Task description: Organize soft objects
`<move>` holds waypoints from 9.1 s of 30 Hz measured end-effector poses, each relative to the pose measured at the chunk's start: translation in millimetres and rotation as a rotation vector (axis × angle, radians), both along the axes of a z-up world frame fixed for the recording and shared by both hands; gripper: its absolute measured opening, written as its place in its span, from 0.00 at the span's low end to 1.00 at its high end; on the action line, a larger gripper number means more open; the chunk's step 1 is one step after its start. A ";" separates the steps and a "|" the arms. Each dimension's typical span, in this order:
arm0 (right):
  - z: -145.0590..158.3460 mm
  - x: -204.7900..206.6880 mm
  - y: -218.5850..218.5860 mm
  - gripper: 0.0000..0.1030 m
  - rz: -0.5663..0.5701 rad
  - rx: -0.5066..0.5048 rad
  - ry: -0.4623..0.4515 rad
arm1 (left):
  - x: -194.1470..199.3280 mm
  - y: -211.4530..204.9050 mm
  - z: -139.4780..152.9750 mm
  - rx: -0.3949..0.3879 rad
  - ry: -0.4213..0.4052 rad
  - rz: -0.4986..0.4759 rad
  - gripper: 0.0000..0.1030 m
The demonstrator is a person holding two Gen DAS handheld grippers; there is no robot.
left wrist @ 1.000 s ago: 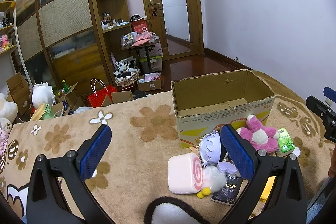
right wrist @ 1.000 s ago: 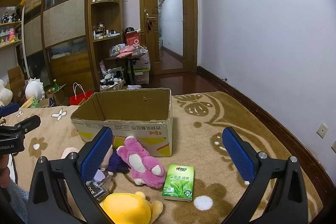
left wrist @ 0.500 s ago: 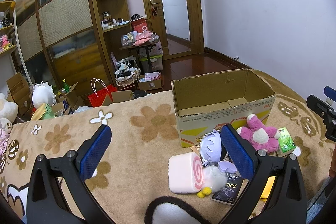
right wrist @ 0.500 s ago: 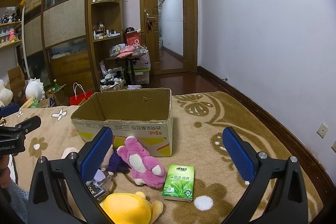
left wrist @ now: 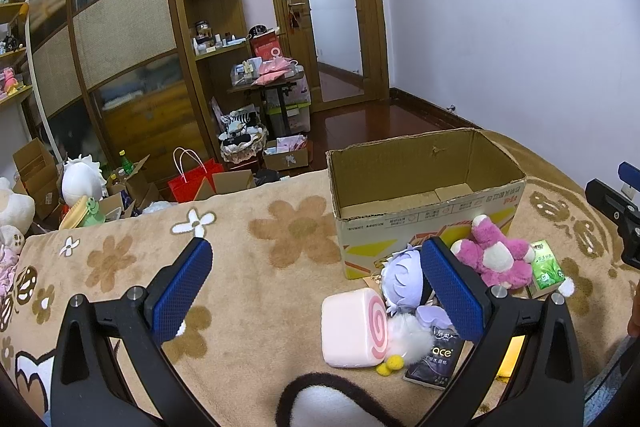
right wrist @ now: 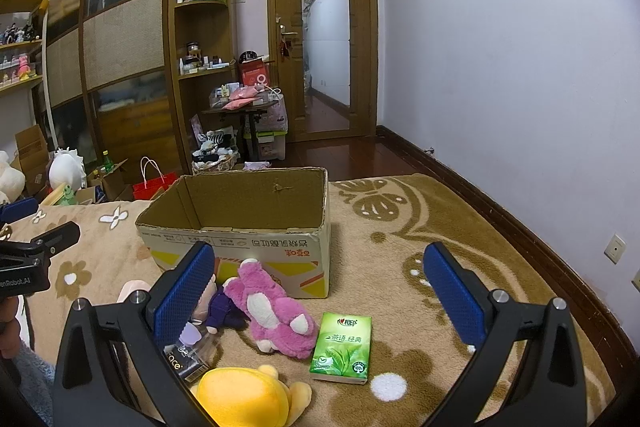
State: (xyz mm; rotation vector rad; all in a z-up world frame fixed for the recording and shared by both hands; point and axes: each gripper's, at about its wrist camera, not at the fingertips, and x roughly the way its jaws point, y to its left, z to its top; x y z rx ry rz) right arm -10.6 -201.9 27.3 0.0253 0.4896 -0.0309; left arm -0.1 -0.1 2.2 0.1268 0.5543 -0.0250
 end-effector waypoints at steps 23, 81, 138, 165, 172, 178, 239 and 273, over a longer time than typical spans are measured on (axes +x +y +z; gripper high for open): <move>-10.8 24.9 11.4 1.00 0.057 -0.011 0.054 | 36.9 6.0 -35.1 -0.031 0.245 -0.001 1.00; -77.8 77.9 31.1 0.38 0.236 0.022 0.306 | 56.4 -17.9 -64.7 -0.056 0.442 -0.067 0.41; -23.9 150.9 22.4 0.41 0.222 0.035 0.124 | 165.3 -53.0 -28.7 -0.015 0.218 -0.158 0.53; 8.1 88.1 9.6 1.00 0.175 0.092 0.083 | 92.4 -6.6 -2.3 -0.034 0.189 -0.061 0.97; 19.6 65.9 5.7 1.00 0.165 0.119 0.078 | 72.8 1.3 -1.2 -0.051 0.226 -0.056 0.97; 17.3 53.2 4.7 1.00 0.139 0.133 0.088 | 64.0 -5.6 -10.3 -0.010 0.236 -0.063 0.97; -138.8 103.6 -49.0 0.97 -0.072 0.318 0.625 | 136.5 -48.8 -131.3 -0.098 0.606 -0.139 0.98; -101.1 86.6 -42.2 0.54 -0.037 0.236 0.496 | 105.0 -43.7 -101.0 -0.028 0.491 -0.225 0.51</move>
